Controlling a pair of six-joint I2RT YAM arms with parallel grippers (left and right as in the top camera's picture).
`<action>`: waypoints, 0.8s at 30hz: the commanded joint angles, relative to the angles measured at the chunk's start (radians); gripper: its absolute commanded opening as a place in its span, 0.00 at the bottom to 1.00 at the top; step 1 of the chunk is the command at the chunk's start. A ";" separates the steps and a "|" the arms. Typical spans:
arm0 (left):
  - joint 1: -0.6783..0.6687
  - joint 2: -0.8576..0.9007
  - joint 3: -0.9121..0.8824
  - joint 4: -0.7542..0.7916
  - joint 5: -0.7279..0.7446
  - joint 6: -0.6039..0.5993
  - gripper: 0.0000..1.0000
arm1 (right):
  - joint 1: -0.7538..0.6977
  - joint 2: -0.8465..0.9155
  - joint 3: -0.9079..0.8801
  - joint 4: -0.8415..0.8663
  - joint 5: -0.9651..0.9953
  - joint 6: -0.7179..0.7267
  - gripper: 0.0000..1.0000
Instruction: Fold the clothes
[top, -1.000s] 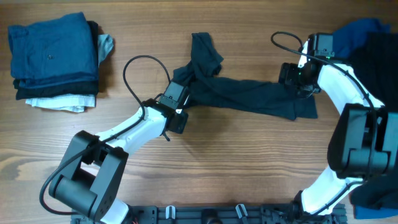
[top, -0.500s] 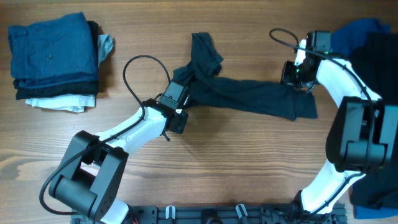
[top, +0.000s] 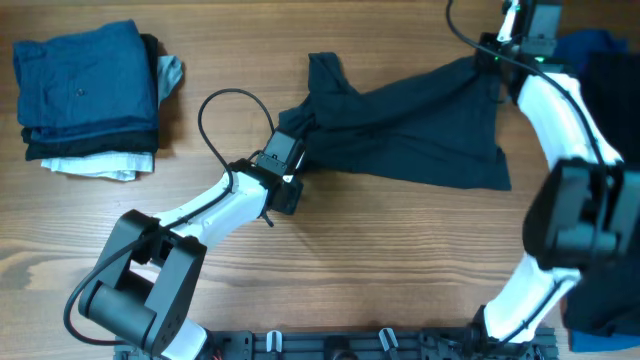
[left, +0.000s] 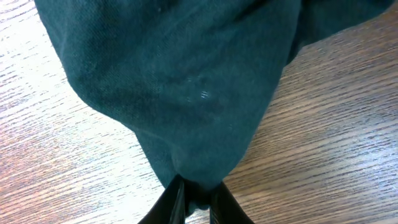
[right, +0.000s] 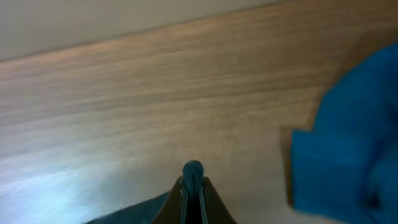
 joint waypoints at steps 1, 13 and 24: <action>0.000 0.027 -0.025 -0.008 0.013 0.000 0.13 | -0.009 0.134 0.000 0.130 0.070 -0.007 0.04; 0.000 0.027 -0.025 0.008 0.014 -0.060 0.14 | -0.087 -0.127 0.165 -0.202 0.084 0.008 1.00; 0.000 0.027 -0.025 -0.002 0.014 -0.084 0.26 | -0.127 -0.258 0.114 -0.953 -0.026 0.188 0.97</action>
